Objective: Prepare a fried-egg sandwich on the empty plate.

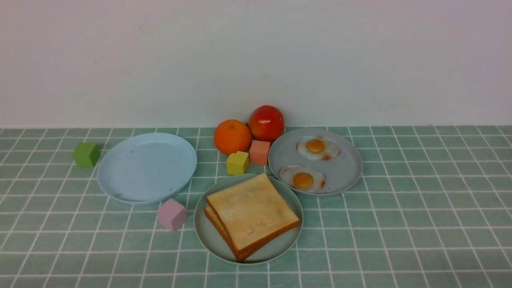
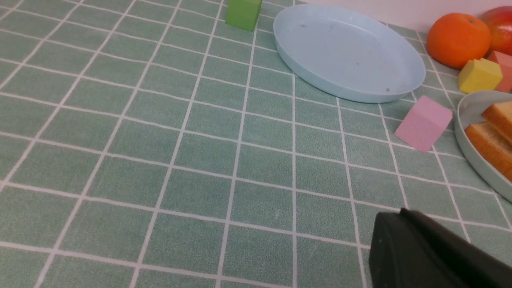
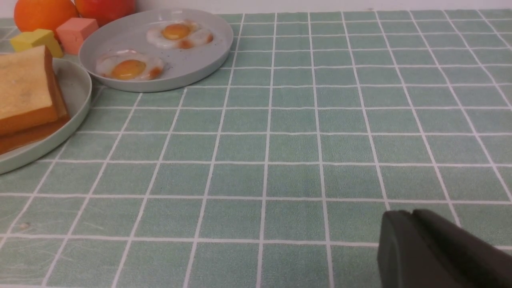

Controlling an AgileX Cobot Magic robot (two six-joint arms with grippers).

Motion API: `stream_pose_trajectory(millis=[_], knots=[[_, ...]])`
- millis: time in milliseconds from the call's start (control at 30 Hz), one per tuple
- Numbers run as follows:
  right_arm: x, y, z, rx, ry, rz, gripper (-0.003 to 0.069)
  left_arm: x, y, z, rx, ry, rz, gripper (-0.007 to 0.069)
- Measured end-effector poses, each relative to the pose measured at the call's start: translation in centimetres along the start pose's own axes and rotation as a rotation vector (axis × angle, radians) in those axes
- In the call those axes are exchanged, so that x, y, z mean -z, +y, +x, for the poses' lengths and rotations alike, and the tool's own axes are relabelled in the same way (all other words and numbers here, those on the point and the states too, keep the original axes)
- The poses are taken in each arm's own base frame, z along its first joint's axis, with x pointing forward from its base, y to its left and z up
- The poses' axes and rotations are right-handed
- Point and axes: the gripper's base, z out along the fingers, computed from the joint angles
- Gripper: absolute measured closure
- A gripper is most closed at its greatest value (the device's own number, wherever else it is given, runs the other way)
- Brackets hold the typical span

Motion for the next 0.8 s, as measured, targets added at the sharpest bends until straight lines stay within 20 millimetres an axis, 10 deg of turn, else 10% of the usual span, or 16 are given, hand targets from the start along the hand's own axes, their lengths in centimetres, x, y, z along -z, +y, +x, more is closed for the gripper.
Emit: stream_pose_trajectory(millis=[800], knots=[[0.00,0.00,0.00,0.000,0.000,0.001,0.0573,0.00,0.00,0.00,-0.001,0.000,0.000,0.0624]])
